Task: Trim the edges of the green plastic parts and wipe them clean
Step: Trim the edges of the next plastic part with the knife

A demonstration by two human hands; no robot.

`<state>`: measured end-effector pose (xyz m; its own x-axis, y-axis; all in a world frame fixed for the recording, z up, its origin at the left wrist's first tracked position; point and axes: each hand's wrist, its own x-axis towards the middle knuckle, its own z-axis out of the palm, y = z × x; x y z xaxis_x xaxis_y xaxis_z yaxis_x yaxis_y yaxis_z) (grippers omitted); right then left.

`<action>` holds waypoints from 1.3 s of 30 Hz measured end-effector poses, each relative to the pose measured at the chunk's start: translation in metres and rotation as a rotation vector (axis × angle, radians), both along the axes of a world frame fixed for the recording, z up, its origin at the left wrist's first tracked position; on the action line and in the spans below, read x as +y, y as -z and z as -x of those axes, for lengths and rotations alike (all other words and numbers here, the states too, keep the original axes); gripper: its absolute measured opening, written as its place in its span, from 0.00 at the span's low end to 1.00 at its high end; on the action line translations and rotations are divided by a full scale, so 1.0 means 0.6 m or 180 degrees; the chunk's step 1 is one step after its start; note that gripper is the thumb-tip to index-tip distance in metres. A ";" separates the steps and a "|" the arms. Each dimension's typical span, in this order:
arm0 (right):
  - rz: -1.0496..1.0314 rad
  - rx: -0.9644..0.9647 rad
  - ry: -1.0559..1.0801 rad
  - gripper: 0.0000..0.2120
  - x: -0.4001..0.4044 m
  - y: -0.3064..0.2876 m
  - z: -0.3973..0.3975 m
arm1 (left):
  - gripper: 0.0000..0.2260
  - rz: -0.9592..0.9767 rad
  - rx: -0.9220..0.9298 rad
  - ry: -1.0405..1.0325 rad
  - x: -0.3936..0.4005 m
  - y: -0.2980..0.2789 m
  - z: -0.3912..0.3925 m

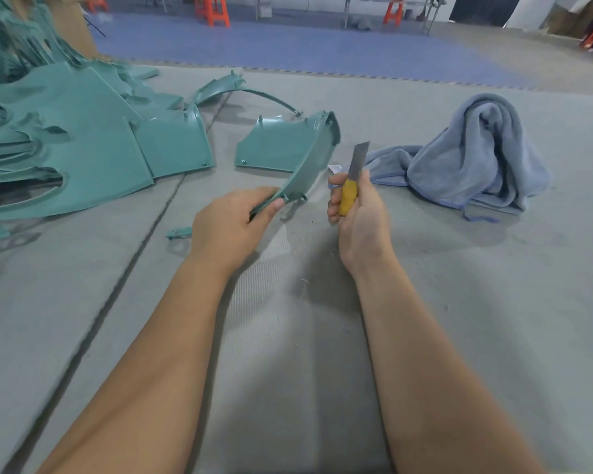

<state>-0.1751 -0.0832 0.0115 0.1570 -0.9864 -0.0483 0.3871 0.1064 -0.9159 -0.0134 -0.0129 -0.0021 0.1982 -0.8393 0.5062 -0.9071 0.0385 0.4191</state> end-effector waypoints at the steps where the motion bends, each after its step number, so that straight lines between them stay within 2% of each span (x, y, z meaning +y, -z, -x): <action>1: 0.0052 -0.0014 0.0052 0.21 0.000 0.000 0.002 | 0.14 0.0013 0.0013 0.0035 -0.001 0.000 0.000; 4: 0.0317 0.0095 0.0348 0.13 -0.003 -0.002 0.012 | 0.15 0.0069 0.0131 0.0068 -0.001 0.001 -0.001; 9: 0.0890 0.0337 0.0603 0.09 -0.002 -0.015 0.010 | 0.13 0.0047 0.0190 -0.0006 -0.002 0.006 0.001; 18: 0.1460 0.0539 0.0784 0.10 -0.009 -0.071 -0.004 | 0.14 0.0052 0.0138 -0.0076 -0.004 0.009 0.005; 25: 0.1543 0.0929 0.0763 0.12 -0.017 -0.078 -0.009 | 0.14 0.0033 0.0132 -0.0090 -0.005 0.012 0.003; 39: 0.1523 0.0695 0.0571 0.12 -0.014 -0.047 -0.007 | 0.12 0.0058 0.0241 -0.0032 -0.006 0.013 0.000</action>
<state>-0.1712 -0.0914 0.0396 0.0212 -0.9167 0.3991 0.1567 -0.3912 -0.9069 -0.0132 -0.0165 -0.0096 0.2449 -0.8279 0.5046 -0.8732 0.0378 0.4858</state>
